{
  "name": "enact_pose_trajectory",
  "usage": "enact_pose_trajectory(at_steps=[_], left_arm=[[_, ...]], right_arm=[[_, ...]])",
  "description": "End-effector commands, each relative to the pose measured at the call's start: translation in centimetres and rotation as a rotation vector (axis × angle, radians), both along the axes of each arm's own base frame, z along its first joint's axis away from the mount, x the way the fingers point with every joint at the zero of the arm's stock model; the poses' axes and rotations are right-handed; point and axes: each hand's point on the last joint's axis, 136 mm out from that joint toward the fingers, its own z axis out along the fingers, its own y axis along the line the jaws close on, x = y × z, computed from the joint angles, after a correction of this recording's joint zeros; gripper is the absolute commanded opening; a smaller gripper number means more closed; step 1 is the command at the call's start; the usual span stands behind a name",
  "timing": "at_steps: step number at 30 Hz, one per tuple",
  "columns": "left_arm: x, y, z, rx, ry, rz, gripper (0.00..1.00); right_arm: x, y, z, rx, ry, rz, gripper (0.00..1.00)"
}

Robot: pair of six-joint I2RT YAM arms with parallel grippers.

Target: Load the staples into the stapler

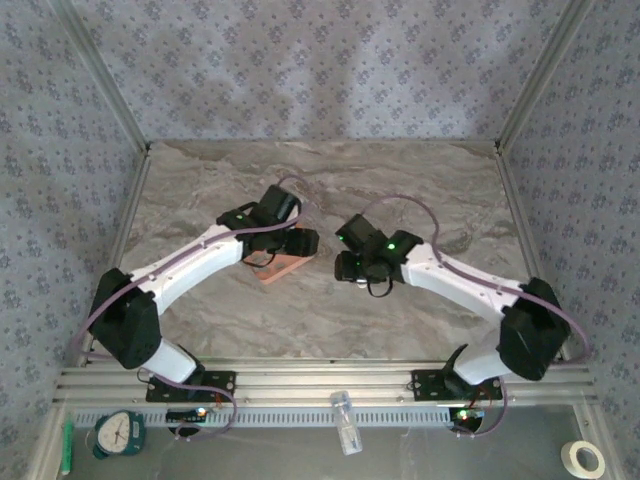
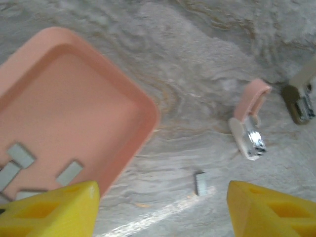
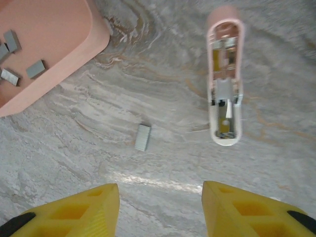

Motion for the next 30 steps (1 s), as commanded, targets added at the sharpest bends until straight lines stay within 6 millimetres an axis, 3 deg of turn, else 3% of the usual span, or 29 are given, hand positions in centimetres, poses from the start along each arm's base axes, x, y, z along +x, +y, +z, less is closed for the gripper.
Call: enact_pose_trajectory(at_steps=[1, 6, 11, 20, 30], left_arm=[[0.4, 2.4, -0.7, 0.013, -0.025, -0.022, 0.71], [1.4, 6.1, -0.8, -0.013, -0.076, 0.051, 0.72], [2.0, 8.3, -0.8, -0.045, -0.143, 0.098, 0.73], [2.0, 9.4, -1.6, -0.059, -0.169, 0.115, 0.74], [2.1, 9.3, -2.0, -0.073, -0.154, 0.114, 0.73]], right_arm=[[-0.2, 0.9, -1.0, -0.028, 0.063, -0.043, 0.49], [0.3, 2.5, -3.1, -0.081, 0.137, -0.050, 0.46], [0.4, 3.5, -5.0, -0.117, 0.208, -0.025, 0.43], [1.0, 3.9, -7.6, -0.188, 0.273, -0.004, 0.42], [1.3, 4.5, -8.9, -0.176, 0.290, 0.006, 0.36]])
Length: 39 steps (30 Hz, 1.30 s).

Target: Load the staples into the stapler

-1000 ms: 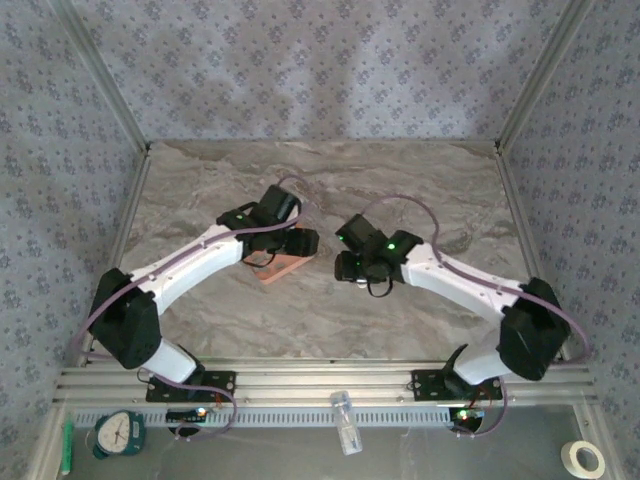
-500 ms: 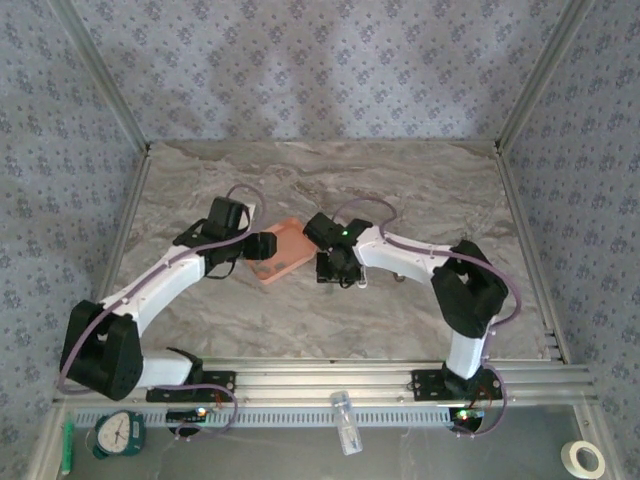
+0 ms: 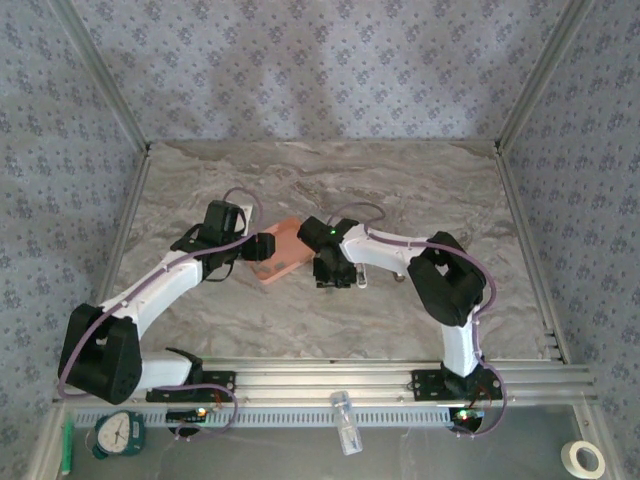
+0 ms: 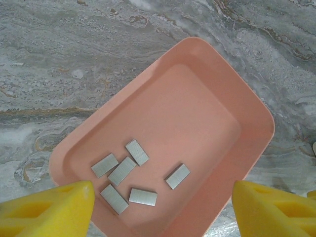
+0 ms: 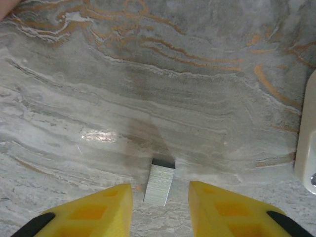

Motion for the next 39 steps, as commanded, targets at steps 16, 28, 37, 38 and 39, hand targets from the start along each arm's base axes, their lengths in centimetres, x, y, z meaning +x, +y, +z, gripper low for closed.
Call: enact_pose_trajectory(at_steps=[16, 28, 37, 38, 39], left_arm=[[0.4, -0.4, 0.6, -0.031, -0.016, -0.014, 0.73], [0.4, -0.5, 0.6, -0.036, -0.012, -0.012, 0.73], [0.4, -0.5, 0.6, -0.041, -0.011, -0.011, 0.73], [0.4, -0.5, 0.6, -0.040, -0.012, -0.011, 0.73], [0.3, -0.5, 0.5, -0.041, -0.011, -0.011, 0.73]], right_arm=[[1.2, 0.6, -0.8, 0.015, 0.010, 0.016, 0.30], [0.9, 0.2, -1.6, -0.025, 0.022, 0.037, 0.28], [0.2, -0.3, -2.0, -0.082, 0.041, 0.070, 0.25], [0.1, -0.4, -2.1, -0.087, 0.042, 0.071, 0.25], [0.1, -0.4, -2.1, -0.088, 0.043, 0.074, 0.25]])
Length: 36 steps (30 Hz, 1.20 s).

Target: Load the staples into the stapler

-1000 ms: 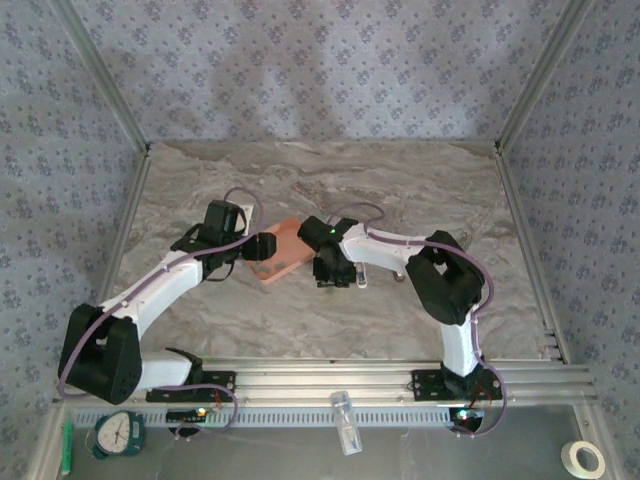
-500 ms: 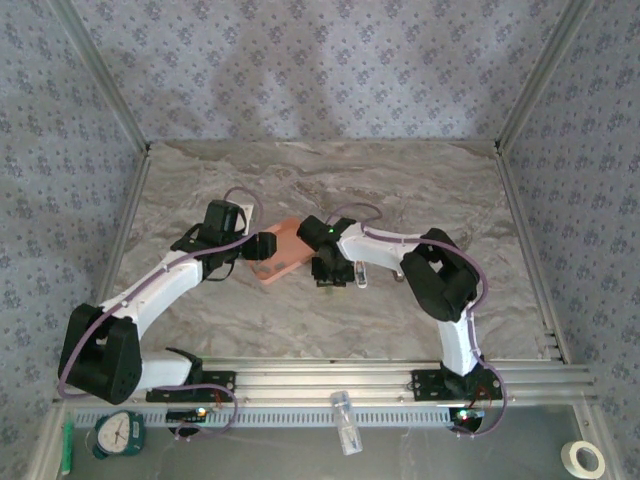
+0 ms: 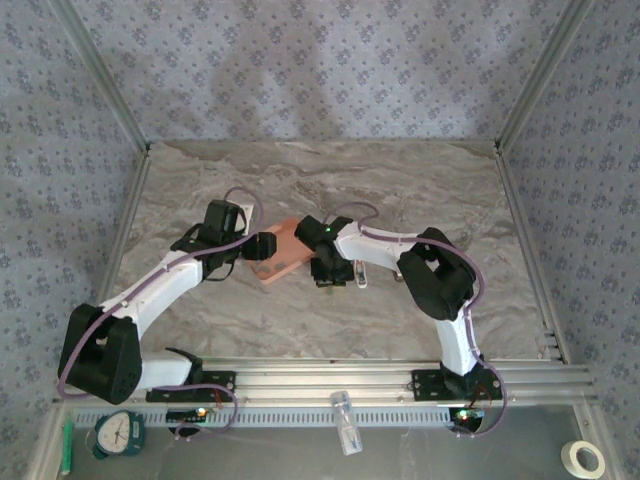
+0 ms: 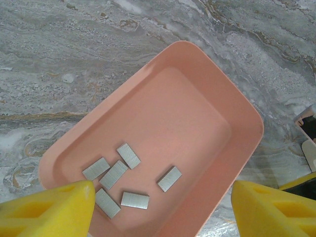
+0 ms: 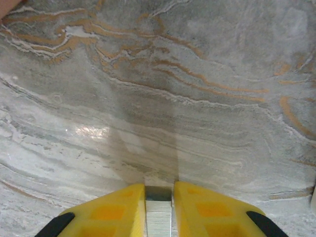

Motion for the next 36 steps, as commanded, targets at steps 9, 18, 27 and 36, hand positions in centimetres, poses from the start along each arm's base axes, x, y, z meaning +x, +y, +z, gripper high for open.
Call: enact_pose_trajectory(at_steps=[9, 18, 27, 36], left_arm=[[0.3, -1.4, 1.0, -0.099, -0.054, -0.038, 0.72], [-0.5, -6.0, 2.8, -0.221, -0.239, -0.213, 0.73], [-0.7, -8.5, 2.2, -0.264, -0.276, -0.261, 0.78], [-0.3, -9.2, 1.9, -0.242, -0.276, -0.258, 0.78]], right_arm=[[0.8, -0.5, 2.1, -0.018, -0.117, 0.035, 0.19], [2.4, -2.8, 9.0, 0.045, -0.399, 0.091, 0.19], [2.7, -7.2, 7.5, 0.010, -0.444, 0.127, 0.19], [2.9, -8.8, 5.3, 0.021, -0.431, 0.136, 0.19]])
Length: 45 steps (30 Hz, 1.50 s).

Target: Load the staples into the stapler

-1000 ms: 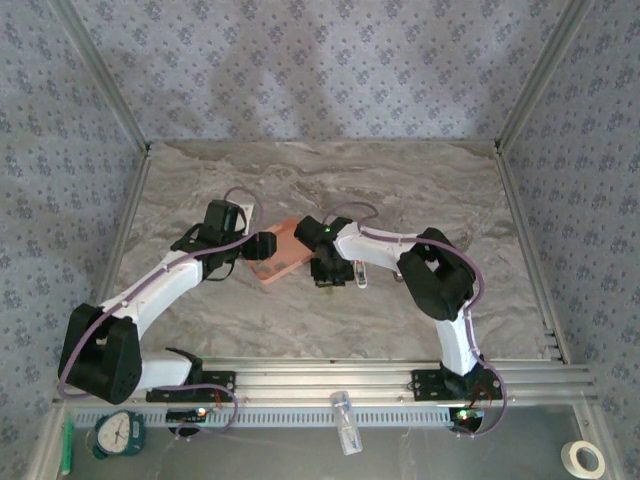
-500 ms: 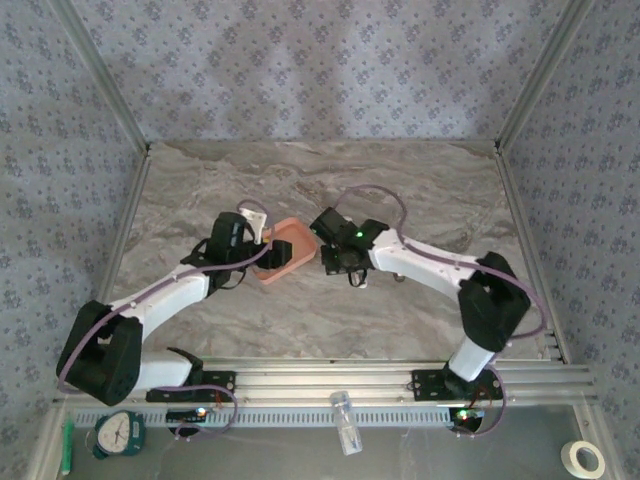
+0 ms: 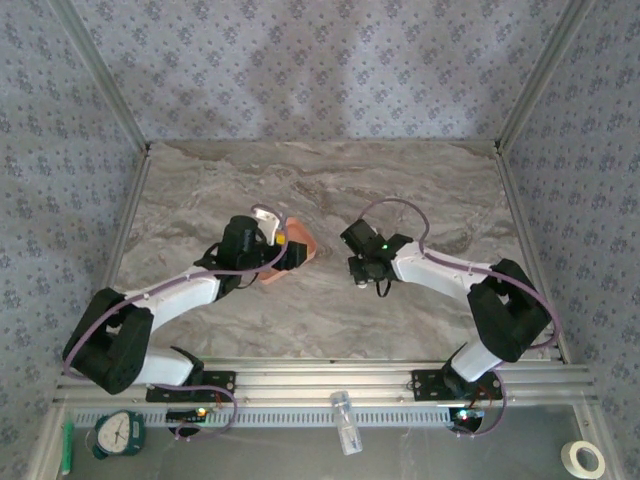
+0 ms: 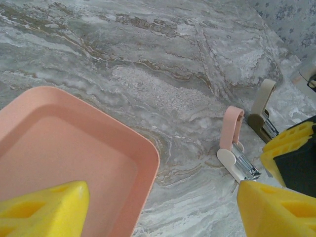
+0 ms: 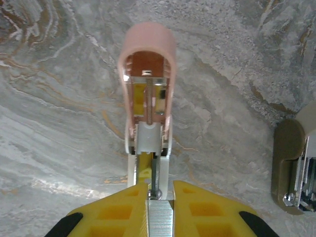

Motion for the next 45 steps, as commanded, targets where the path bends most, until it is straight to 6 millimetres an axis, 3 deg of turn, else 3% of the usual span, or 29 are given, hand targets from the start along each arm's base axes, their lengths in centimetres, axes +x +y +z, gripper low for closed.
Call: enact_pose_trajectory(at_steps=[1, 14, 24, 45], left_arm=[[0.7, -0.6, 1.3, -0.021, -0.044, 0.005, 0.78], [0.9, -0.9, 1.2, -0.011, -0.044, -0.003, 0.78], [0.7, -0.8, 1.0, -0.003, -0.041, -0.003, 0.78], [0.5, -0.8, 0.8, 0.001, -0.036, -0.004, 0.78]], right_arm=[[1.0, 0.4, 1.0, 0.034, -0.054, 0.020, 0.19], [1.6, 1.2, 0.6, 0.060, -0.069, 0.018, 0.19], [0.9, 1.5, -0.3, 0.044, -0.043, 0.031, 0.19], [0.2, 0.7, -1.4, 0.002, -0.030, 0.011, 0.18]])
